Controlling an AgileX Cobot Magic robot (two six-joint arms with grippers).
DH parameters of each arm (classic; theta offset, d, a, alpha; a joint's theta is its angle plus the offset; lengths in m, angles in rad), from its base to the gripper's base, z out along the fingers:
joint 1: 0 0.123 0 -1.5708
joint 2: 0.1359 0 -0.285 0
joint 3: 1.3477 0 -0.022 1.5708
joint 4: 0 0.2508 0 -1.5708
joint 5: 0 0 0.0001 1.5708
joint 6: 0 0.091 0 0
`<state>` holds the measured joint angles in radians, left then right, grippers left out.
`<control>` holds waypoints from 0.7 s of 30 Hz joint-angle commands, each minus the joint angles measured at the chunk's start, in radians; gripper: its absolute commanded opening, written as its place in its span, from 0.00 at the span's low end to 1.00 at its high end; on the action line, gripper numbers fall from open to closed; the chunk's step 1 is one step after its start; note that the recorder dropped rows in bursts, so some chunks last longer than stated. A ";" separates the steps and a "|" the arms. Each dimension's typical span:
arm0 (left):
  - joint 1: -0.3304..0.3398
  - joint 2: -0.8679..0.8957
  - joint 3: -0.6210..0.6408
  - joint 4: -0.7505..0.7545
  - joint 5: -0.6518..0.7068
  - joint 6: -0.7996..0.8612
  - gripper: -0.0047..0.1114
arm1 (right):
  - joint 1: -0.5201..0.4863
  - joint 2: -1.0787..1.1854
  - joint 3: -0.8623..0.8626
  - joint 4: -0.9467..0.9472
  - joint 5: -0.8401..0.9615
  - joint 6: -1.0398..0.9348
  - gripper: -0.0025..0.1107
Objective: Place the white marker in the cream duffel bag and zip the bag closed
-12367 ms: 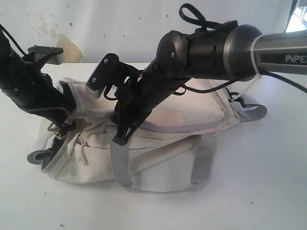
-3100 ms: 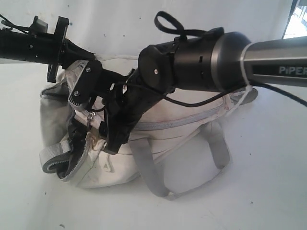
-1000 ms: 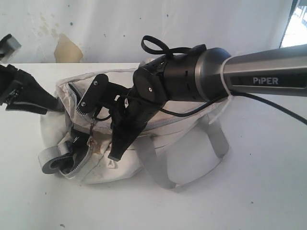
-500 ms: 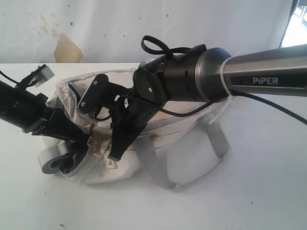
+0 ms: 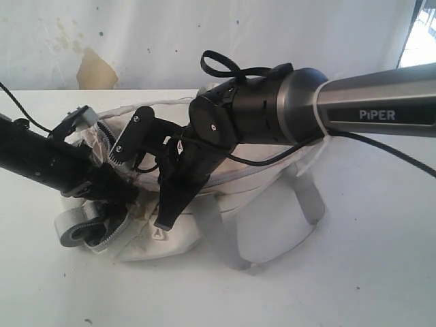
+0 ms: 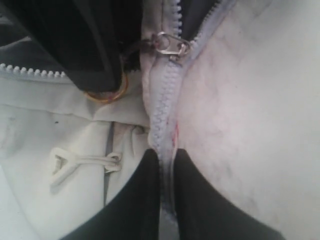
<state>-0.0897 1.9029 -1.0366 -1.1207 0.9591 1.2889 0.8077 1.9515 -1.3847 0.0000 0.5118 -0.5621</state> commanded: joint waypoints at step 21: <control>0.007 -0.003 -0.069 0.099 0.051 -0.192 0.04 | -0.001 -0.004 0.002 0.000 -0.001 0.005 0.02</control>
<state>-0.0897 1.9376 -1.0688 -1.1620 0.9742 1.2391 0.8077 1.9515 -1.3847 0.0000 0.5118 -0.5621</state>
